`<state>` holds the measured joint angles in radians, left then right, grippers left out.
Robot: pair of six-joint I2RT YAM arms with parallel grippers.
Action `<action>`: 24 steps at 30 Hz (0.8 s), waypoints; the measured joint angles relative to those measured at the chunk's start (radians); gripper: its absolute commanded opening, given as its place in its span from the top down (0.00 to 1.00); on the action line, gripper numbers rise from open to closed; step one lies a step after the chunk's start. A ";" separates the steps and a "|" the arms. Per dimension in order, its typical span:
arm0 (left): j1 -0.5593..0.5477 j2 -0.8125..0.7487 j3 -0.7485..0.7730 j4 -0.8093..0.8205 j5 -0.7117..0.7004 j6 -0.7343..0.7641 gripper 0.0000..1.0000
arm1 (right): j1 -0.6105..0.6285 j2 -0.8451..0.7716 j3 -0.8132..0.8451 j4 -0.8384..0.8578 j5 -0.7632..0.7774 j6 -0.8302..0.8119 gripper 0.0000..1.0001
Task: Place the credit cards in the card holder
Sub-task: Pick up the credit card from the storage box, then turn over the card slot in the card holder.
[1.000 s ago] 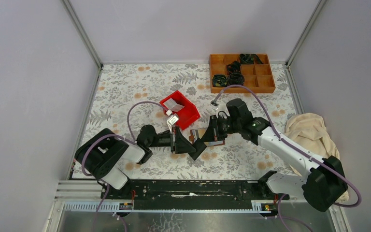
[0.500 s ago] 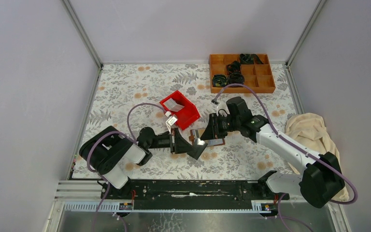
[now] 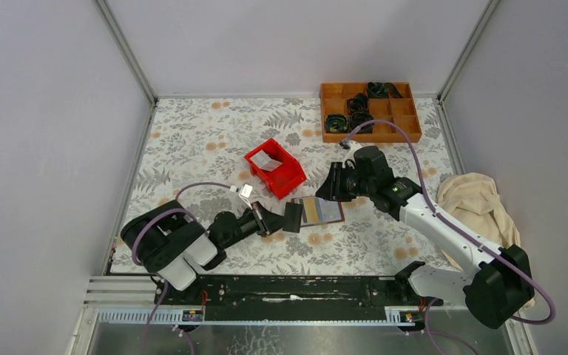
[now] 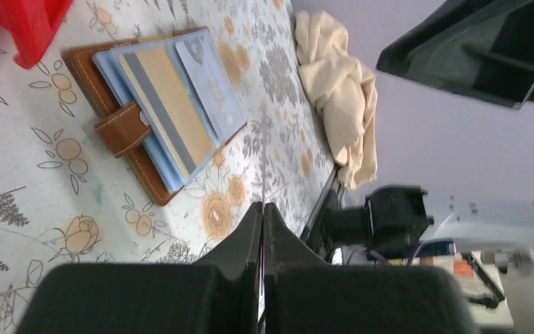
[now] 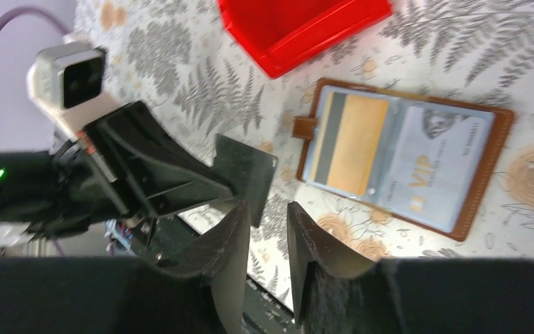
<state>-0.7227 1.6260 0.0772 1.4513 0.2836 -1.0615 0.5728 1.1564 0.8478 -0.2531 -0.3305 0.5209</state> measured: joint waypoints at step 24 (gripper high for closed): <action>-0.260 -0.236 0.141 -0.648 -0.738 -0.007 1.00 | -0.003 0.043 -0.021 0.006 0.240 0.000 0.70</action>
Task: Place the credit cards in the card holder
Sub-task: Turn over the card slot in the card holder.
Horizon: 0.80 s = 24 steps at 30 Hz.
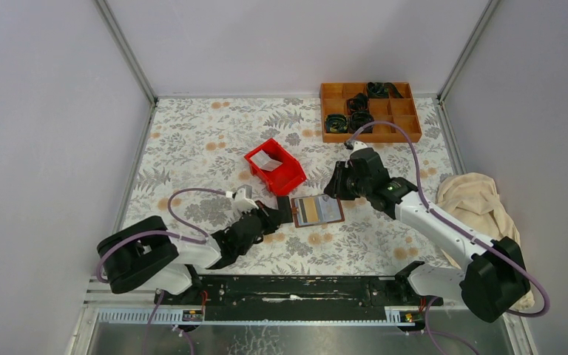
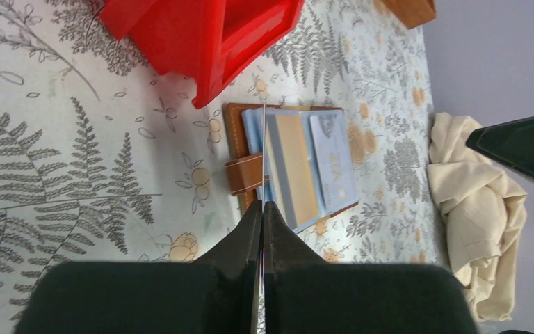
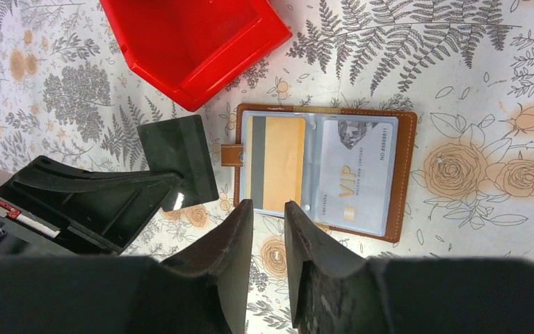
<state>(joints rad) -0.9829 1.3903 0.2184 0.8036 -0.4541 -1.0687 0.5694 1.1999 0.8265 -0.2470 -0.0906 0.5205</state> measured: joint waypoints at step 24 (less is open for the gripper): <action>-0.038 0.108 0.046 -0.004 -0.030 -0.058 1.00 | -0.010 0.027 -0.047 0.030 0.022 0.000 0.73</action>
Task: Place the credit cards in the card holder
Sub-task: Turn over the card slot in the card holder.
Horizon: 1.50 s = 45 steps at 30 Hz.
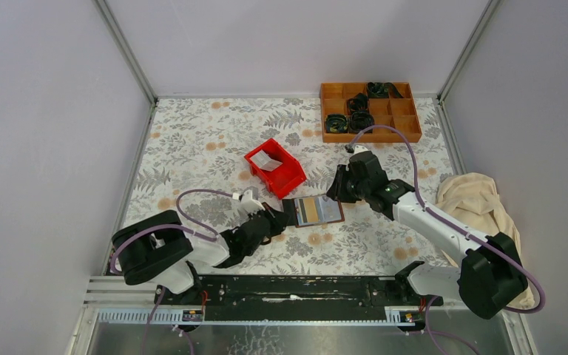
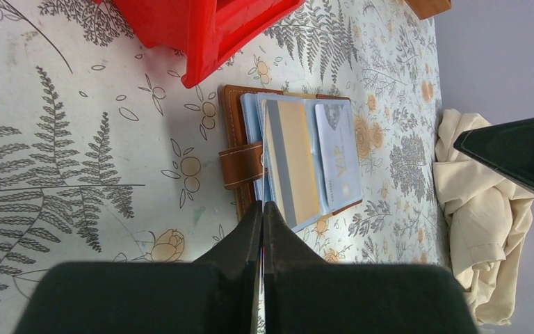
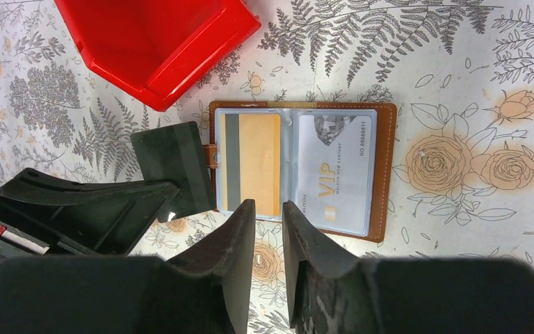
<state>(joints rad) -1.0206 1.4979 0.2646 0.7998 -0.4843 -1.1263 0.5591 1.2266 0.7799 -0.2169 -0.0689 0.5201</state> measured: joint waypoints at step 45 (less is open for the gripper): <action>-0.040 -0.032 0.051 -0.126 -0.056 -0.112 1.00 | -0.024 -0.014 -0.040 0.020 -0.003 -0.007 0.73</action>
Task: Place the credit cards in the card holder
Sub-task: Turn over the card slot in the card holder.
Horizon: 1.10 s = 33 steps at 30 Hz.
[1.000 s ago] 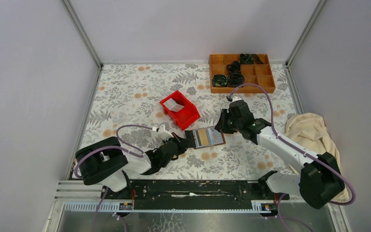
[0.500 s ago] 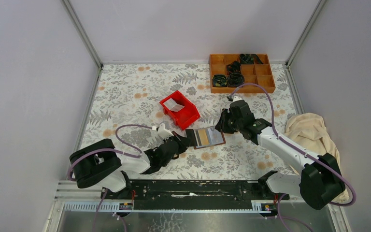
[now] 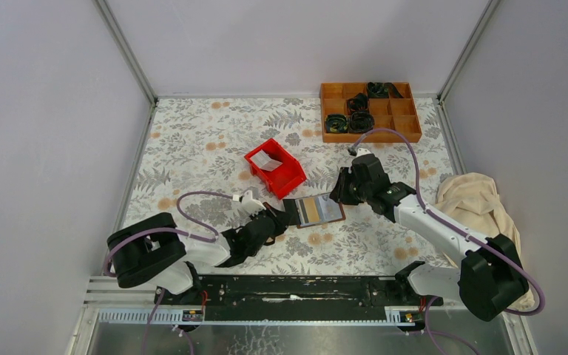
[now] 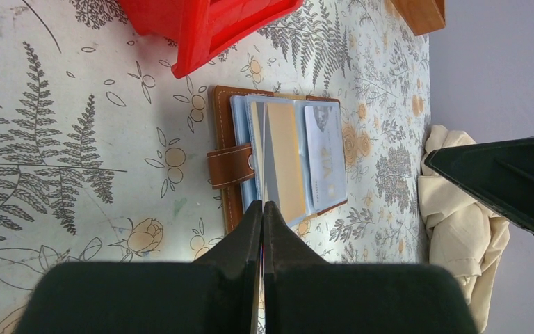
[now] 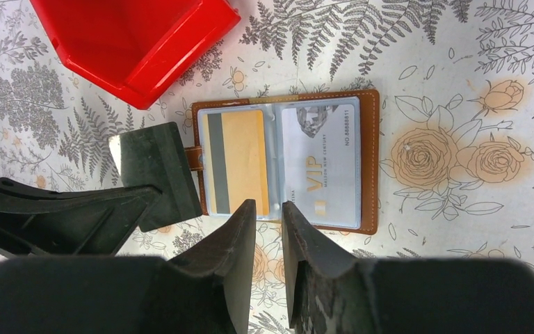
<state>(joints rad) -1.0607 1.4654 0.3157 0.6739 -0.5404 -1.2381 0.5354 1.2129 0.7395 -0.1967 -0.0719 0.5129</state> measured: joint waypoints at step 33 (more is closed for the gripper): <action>-0.032 0.070 0.027 -0.006 -0.037 -0.043 1.00 | -0.019 -0.016 -0.027 0.001 -0.001 -0.019 0.73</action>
<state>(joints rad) -1.0931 1.5352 0.3431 0.6678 -0.5770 -1.2812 0.5167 1.1969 0.7128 -0.1959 -0.0731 0.4942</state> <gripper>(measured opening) 0.012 0.273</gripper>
